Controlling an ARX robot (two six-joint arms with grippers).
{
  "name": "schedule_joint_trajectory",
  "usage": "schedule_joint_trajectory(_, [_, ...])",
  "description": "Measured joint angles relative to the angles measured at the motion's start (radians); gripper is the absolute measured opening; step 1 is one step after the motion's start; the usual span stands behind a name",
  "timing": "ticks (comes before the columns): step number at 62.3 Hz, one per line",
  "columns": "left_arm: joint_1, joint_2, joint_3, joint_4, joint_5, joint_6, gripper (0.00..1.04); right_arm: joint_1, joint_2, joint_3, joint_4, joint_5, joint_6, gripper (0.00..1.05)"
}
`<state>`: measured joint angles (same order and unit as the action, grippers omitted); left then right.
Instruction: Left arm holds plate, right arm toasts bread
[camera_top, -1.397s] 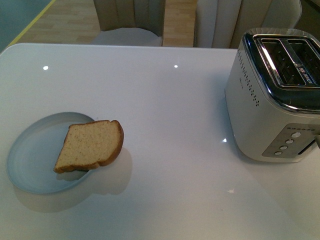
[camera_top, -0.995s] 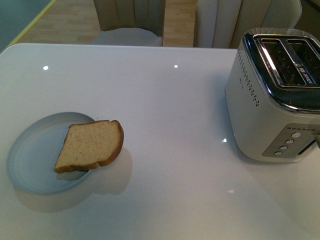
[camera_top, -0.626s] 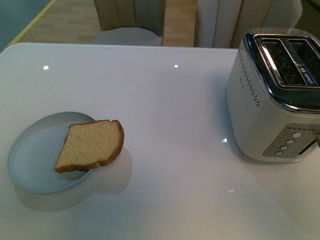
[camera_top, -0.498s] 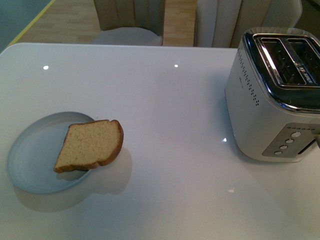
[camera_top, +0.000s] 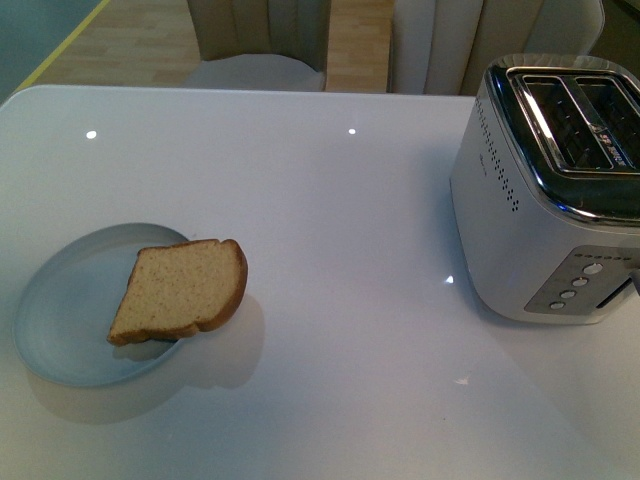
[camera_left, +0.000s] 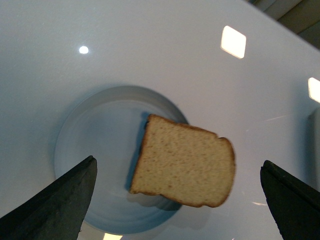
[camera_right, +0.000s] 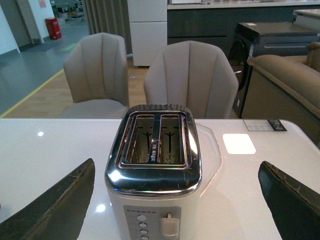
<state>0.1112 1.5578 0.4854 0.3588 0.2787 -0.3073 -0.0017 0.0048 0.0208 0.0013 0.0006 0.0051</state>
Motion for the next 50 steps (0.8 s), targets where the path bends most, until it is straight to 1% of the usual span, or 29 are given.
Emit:
schedule_joint_trajectory(8, [0.021, 0.193, 0.025, 0.055, -0.036, 0.037, 0.98, 0.000, 0.000, 0.000, 0.000, 0.000, 0.000, 0.96])
schedule_joint_trajectory(27, [0.078, 0.432, 0.077, 0.114, -0.124, 0.076, 0.98, 0.000, 0.000, 0.000, 0.000, 0.000, 0.000, 0.96])
schedule_joint_trajectory(50, [0.079, 0.610, 0.153, 0.148, -0.149, 0.073, 0.98, 0.000, 0.000, 0.000, 0.000, 0.000, 0.000, 0.96])
